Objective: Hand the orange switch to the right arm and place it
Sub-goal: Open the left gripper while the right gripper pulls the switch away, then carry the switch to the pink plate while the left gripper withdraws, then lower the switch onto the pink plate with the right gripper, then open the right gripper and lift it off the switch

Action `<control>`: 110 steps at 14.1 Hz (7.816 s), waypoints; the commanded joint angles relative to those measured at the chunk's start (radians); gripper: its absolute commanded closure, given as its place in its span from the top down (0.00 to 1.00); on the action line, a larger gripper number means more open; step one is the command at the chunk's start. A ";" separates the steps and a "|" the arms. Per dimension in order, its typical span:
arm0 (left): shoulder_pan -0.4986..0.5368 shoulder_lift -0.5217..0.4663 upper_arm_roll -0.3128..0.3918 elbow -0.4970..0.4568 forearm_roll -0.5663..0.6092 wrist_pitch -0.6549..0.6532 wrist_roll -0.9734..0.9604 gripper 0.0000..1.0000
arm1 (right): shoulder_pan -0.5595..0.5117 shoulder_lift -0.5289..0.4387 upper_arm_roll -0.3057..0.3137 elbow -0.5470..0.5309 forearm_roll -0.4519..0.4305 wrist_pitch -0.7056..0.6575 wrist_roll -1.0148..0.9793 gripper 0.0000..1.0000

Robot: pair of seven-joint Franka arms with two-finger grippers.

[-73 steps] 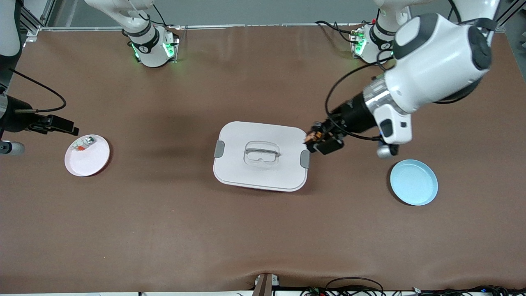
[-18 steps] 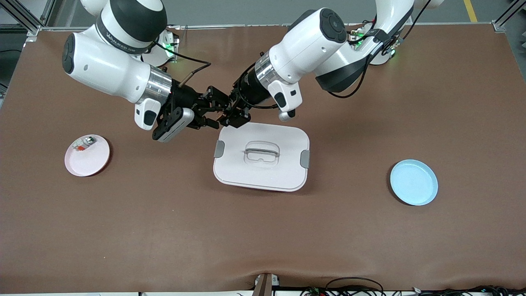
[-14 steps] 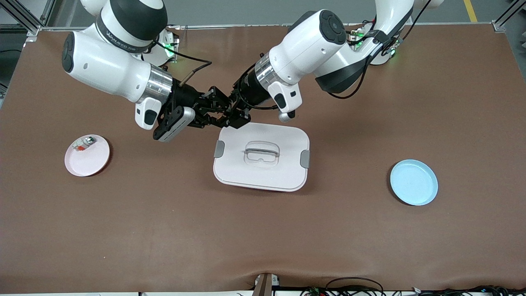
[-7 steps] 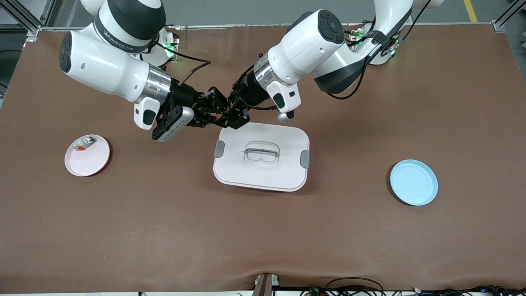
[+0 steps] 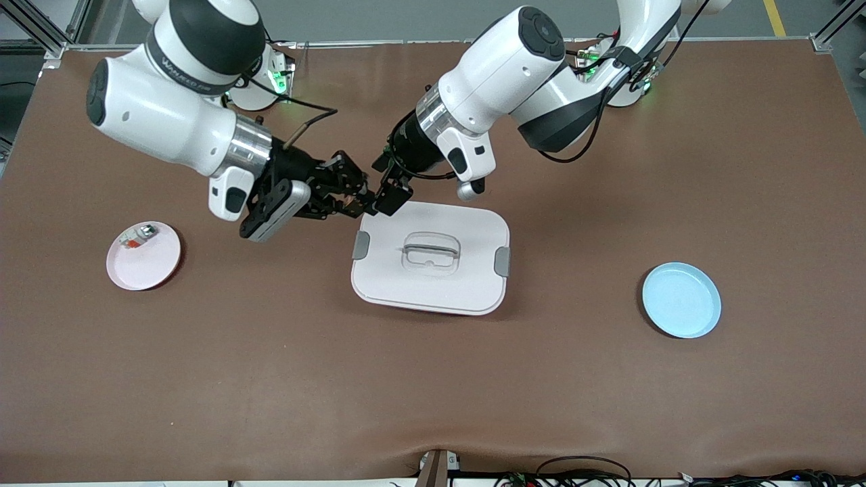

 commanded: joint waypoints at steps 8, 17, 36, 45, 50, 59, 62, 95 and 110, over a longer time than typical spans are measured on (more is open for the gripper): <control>0.139 -0.102 -0.002 -0.019 0.021 -0.161 0.051 1.00 | -0.163 0.006 0.006 0.003 -0.338 -0.214 -0.419 0.00; 0.265 -0.340 -0.005 -0.328 0.015 -0.229 0.332 1.00 | -0.313 0.001 0.006 -0.096 -0.678 -0.207 -0.858 0.00; 0.654 -0.571 0.007 -0.467 0.002 -0.549 1.189 1.00 | -0.655 0.061 0.006 -0.508 -0.826 0.411 -1.467 0.00; 0.725 -0.520 0.095 -0.335 -0.019 -0.615 1.794 1.00 | -0.727 0.167 0.006 -0.557 -0.895 0.618 -1.527 0.00; 0.720 -0.488 0.093 -0.229 -0.001 -0.677 1.799 1.00 | -0.750 0.234 0.006 -0.589 -0.898 0.756 -1.580 0.00; 0.717 -0.443 0.087 -0.174 0.082 -0.680 1.878 1.00 | -0.767 0.262 0.006 -0.587 -0.912 0.776 -1.594 0.00; 0.723 -0.414 0.093 -0.151 0.085 -0.681 1.898 1.00 | -0.766 0.263 0.004 -0.589 -0.913 0.776 -1.594 0.00; 0.339 -0.420 0.455 -0.126 0.127 -0.697 1.898 1.00 | -0.716 0.064 0.018 -0.408 -0.872 0.186 -1.302 1.00; 0.203 -0.478 0.636 -0.198 0.108 -0.648 1.961 1.00 | -0.712 -0.129 0.019 -0.276 -0.852 -0.199 -0.983 1.00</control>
